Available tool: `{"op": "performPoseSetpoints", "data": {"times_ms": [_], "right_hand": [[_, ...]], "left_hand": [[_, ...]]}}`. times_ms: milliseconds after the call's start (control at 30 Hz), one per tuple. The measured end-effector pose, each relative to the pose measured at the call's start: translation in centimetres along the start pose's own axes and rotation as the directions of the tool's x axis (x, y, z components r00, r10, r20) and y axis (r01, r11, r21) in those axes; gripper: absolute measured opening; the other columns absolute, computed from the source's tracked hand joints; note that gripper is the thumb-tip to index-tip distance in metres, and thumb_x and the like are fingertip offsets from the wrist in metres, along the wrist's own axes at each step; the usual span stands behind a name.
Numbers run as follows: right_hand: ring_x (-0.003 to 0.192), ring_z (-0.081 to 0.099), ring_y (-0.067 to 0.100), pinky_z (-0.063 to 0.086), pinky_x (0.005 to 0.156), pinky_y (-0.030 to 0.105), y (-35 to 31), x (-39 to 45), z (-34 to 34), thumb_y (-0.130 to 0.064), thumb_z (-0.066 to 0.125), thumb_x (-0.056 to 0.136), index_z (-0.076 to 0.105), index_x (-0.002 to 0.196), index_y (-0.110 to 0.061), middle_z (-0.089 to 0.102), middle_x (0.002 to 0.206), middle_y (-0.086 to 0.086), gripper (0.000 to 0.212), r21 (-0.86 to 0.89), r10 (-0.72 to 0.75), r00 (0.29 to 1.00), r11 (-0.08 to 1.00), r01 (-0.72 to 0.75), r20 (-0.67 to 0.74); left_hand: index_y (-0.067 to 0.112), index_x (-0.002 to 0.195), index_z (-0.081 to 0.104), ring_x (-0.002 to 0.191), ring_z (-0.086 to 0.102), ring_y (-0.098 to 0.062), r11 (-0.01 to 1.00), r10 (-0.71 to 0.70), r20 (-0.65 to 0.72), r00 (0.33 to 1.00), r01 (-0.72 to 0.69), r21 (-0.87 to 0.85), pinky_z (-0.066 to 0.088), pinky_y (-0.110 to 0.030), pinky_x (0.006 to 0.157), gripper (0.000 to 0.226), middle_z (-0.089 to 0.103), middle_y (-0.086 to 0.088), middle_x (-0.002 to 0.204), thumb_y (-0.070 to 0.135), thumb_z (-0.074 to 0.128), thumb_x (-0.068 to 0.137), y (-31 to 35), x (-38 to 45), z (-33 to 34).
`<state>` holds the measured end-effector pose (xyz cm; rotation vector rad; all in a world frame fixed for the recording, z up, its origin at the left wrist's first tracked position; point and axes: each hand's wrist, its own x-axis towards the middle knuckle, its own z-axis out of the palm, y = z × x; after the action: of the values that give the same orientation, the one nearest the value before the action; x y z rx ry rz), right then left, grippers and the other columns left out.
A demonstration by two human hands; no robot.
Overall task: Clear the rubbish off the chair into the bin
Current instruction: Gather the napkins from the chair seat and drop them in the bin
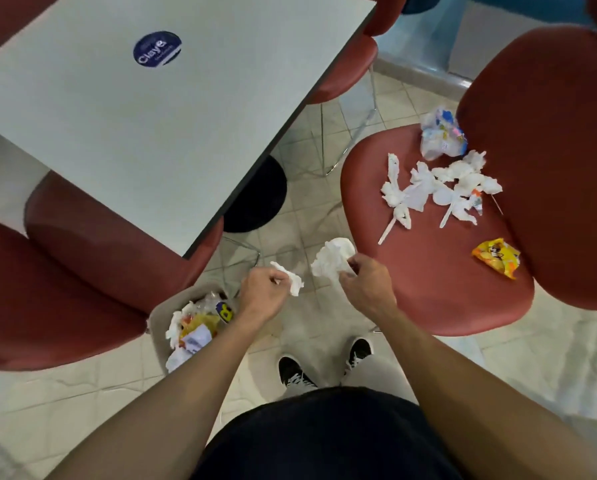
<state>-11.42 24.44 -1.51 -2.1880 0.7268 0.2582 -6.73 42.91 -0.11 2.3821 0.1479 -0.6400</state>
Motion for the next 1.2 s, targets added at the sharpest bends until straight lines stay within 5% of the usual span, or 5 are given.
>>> {"op": "performPoseSetpoints", "data": {"times_ms": [400, 600, 800, 1033, 1200], "right_hand": [[0.065, 0.057, 0.012, 0.035, 0.050, 0.016, -3.2, -4.0, 4.9, -0.021, 0.057, 0.084, 0.065, 0.098, -0.015, 0.066, 0.082, 0.001, 0.018, -0.011, -0.123, 0.964, 0.992, 0.129, 0.237], [0.073, 0.065, 0.020, 0.055, 0.061, 0.030, -5.2, -5.8, 8.1, -0.021, 0.058, 0.084, 0.067, 0.098, -0.014, 0.070, 0.087, 0.004, 0.018, -0.053, -0.116, 0.955, 0.989, 0.135, 0.274], [0.079, 0.063, 0.023, 0.046, 0.068, 0.027, -8.4, -8.1, 14.0, -0.020, 0.062, 0.081, 0.068, 0.095, -0.015, 0.070, 0.088, 0.005, 0.016, -0.091, -0.076, 0.962, 0.991, 0.103, 0.263], [0.075, 0.067, 0.025, 0.049, 0.067, 0.027, -13.0, -9.8, 20.7, -0.021, 0.064, 0.082, 0.064, 0.103, -0.014, 0.071, 0.089, 0.006, 0.023, -0.080, 0.006, 0.963, 0.997, 0.016, 0.268], [0.092, 0.067, 0.026, 0.050, 0.080, 0.026, -15.5, -10.4, 23.7, -0.024, 0.065, 0.082, 0.064, 0.114, -0.015, 0.070, 0.106, 0.005, 0.033, -0.112, 0.013, 0.961, 0.994, 0.019, 0.278]], "left_hand": [[0.017, 0.063, 0.066, 0.063, 0.058, -0.010, 0.945, -0.253, -0.251, 0.934, 0.182, -0.272, 0.038, -0.018, 0.058, 0.014, 0.064, 0.007, 0.065, 0.007, 0.071, 0.072, -7.5, -6.3, -2.3], [0.018, 0.063, 0.066, 0.062, 0.060, -0.011, 0.909, -0.334, -0.247, 0.910, 0.241, -0.340, 0.041, -0.015, 0.056, 0.015, 0.063, 0.009, 0.063, 0.006, 0.070, 0.071, -12.5, -7.4, -4.6], [0.016, 0.070, 0.068, 0.064, 0.058, -0.014, 0.916, -0.350, -0.233, 0.907, 0.279, -0.288, 0.038, -0.021, 0.058, 0.010, 0.065, 0.002, 0.071, 0.007, 0.068, 0.074, -19.2, -7.0, -8.8], [0.015, 0.096, 0.071, 0.087, 0.058, -0.016, 0.931, -0.282, 0.032, 0.959, 0.282, -0.232, 0.040, -0.019, 0.070, 0.022, 0.065, -0.003, 0.101, 0.006, 0.062, 0.078, -24.4, -5.2, -11.3], [0.023, 0.107, 0.069, 0.089, 0.054, -0.014, 0.952, -0.210, 0.226, 0.951, 0.252, -0.175, 0.041, -0.019, 0.070, 0.034, 0.062, -0.003, 0.109, 0.008, 0.054, 0.081, -25.6, -5.3, -11.1]]}}
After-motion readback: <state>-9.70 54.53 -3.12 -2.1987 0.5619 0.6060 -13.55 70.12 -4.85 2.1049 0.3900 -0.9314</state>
